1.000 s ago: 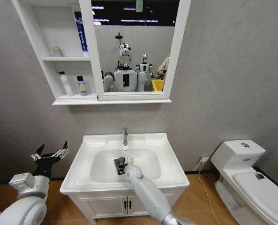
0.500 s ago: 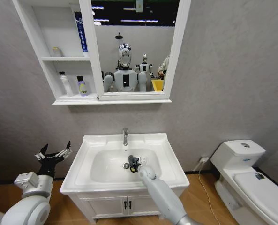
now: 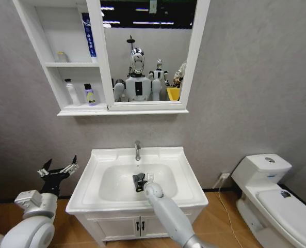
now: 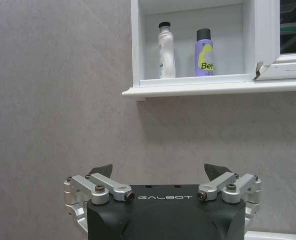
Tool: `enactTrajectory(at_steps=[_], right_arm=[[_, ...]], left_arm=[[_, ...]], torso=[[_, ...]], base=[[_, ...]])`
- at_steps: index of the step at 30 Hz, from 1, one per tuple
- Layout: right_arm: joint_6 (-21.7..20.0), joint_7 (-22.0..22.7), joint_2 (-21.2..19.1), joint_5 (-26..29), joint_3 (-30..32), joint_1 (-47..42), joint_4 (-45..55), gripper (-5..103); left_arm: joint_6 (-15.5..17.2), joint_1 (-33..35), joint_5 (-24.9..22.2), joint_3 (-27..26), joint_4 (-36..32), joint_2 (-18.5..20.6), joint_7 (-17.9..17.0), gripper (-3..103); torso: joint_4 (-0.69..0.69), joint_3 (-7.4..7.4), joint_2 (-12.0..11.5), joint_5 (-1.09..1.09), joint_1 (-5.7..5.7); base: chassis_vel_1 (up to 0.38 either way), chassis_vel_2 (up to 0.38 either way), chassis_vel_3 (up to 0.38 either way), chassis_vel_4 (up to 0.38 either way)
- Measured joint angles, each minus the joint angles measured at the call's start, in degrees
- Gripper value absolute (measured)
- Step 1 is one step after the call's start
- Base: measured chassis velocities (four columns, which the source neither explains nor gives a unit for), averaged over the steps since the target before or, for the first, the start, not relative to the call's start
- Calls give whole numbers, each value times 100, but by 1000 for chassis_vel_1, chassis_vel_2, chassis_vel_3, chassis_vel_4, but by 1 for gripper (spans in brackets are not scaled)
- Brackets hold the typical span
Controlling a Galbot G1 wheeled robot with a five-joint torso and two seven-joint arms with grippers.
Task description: Move facial cleanser and shampoo from washbasin to cabinet, then wipe washbasin with towel.
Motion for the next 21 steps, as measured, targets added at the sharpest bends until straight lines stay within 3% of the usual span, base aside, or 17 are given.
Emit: enactTrajectory(at_steps=[9, 21], right_arm=[[12, 40, 29, -11, -64, 29, 103, 3], [-190, 278, -675, 113, 6, -136, 506, 3]], left_arm=[[0, -42, -1, 39, 37, 1, 2, 100], [0, -141, -15, 82, 77, 7, 24, 100]], torso=[[1, 0, 0, 1, 0], [0, 0, 0, 2, 0]], base=[[0, 0, 0, 0], [0, 0, 0, 0]])
